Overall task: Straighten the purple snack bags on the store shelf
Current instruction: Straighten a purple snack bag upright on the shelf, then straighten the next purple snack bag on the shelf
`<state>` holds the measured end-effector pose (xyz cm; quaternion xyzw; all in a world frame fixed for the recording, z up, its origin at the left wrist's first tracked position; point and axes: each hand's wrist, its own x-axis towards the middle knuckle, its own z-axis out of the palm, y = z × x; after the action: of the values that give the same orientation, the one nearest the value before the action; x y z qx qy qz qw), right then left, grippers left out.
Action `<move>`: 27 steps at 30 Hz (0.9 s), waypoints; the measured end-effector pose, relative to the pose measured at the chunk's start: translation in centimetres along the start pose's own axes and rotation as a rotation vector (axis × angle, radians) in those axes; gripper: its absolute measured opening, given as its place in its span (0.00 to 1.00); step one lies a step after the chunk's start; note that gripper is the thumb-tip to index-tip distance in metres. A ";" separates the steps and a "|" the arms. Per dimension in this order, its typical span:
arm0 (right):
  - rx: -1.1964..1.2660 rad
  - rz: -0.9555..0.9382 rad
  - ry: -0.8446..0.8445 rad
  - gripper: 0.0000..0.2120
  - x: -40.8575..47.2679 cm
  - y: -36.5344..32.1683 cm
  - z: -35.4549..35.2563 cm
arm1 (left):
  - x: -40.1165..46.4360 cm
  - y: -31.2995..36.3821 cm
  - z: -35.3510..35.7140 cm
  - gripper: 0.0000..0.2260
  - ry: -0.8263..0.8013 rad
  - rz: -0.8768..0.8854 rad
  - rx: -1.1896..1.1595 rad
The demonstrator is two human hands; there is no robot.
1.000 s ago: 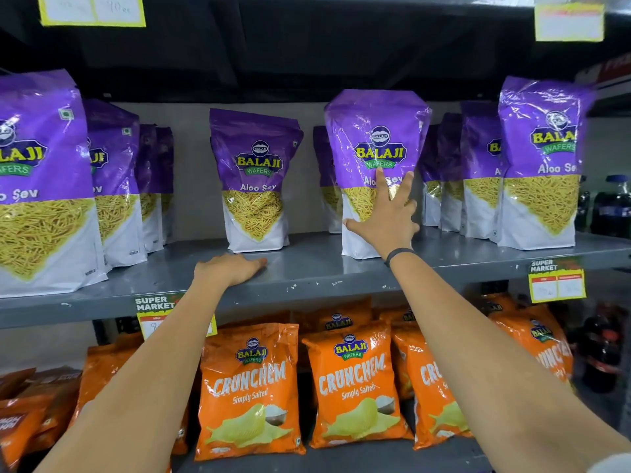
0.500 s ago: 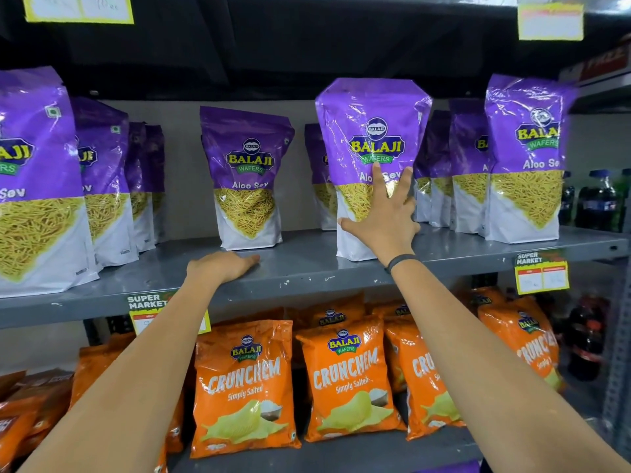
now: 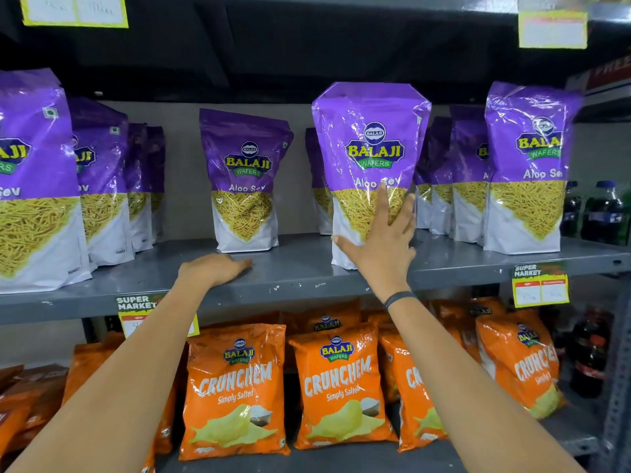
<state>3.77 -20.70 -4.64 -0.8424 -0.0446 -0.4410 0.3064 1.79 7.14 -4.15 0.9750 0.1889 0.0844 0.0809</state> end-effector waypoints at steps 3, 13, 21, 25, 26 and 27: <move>-0.022 -0.005 0.079 0.52 -0.7 0.6 0.8 | 0.0 0.0 0.0 0.36 0.001 -0.012 -0.007; -0.006 -0.037 0.182 0.49 -1.0 1.4 1.9 | -0.5 0.5 -0.2 0.34 -0.006 -0.024 -0.023; 0.001 -0.244 0.407 0.35 -2.3 -0.4 1.8 | -0.9 0.4 -0.6 0.31 0.006 0.006 -0.035; 0.127 -0.421 0.441 0.27 -2.3 -4.5 2.5 | -0.6 -0.8 -1.7 0.30 0.019 0.037 -0.064; 0.158 -0.452 0.427 0.26 -2.1 -5.8 2.8 | -0.5 -1.5 -2.1 0.30 0.033 0.045 -0.053; 0.187 -0.471 0.401 0.26 -1.9 -7.1 3.3 | -0.4 -2.4 -2.5 0.29 0.048 0.047 -0.043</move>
<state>2.52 -12.71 -4.15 -0.6734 -0.2173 -0.6511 0.2745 0.08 9.55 -2.18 0.9749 0.1660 0.1138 0.0955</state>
